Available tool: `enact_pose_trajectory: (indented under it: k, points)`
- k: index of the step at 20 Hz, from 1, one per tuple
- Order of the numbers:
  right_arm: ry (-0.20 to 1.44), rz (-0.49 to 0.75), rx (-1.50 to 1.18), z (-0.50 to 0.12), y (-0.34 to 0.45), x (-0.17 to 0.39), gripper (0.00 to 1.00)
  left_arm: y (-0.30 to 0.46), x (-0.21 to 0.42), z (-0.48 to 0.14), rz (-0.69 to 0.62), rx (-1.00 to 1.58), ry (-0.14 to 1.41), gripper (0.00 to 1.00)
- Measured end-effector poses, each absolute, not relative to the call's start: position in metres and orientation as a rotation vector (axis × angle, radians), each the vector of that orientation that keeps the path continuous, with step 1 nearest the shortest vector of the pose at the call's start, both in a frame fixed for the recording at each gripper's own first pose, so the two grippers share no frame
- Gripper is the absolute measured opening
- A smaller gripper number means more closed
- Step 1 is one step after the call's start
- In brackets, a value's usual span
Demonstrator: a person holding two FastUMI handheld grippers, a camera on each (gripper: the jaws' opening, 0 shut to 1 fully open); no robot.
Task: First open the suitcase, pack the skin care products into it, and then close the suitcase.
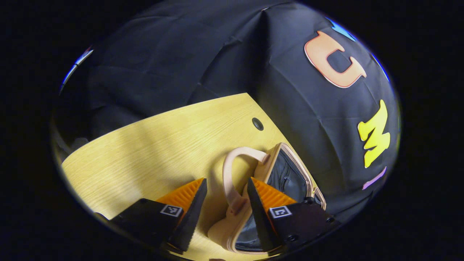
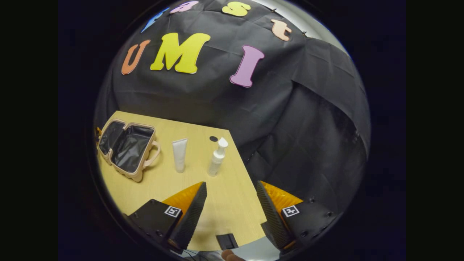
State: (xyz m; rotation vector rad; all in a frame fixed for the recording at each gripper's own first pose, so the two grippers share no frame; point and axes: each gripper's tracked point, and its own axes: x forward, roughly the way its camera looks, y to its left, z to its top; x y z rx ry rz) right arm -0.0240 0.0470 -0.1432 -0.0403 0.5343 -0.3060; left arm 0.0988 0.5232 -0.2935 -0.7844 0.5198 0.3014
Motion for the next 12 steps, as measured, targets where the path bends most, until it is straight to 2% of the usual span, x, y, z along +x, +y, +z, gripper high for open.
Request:
enact_pose_trajectory:
  k: [1, 2, 7, 12]
  points:
    - [0.527, -0.298, -0.032, -0.143, 0.045, -0.020, 0.82, 0.517, 0.095, -0.283, 0.297, -0.754, 0.513, 0.80]
    - [0.518, -0.289, -0.023, -0.145, 0.041, -0.017, 0.82, 0.503, 0.090, -0.274, 0.279, -0.719, 0.514, 0.97]
    - [0.496, -0.230, 0.003, -0.156, 0.028, 0.005, 0.82, 0.410, 0.075, -0.225, 0.145, -0.459, 0.493, 0.98]
    - [0.479, -0.176, 0.013, -0.165, 0.008, 0.017, 0.82, 0.303, 0.071, -0.215, -0.007, -0.338, 0.515, 0.98]
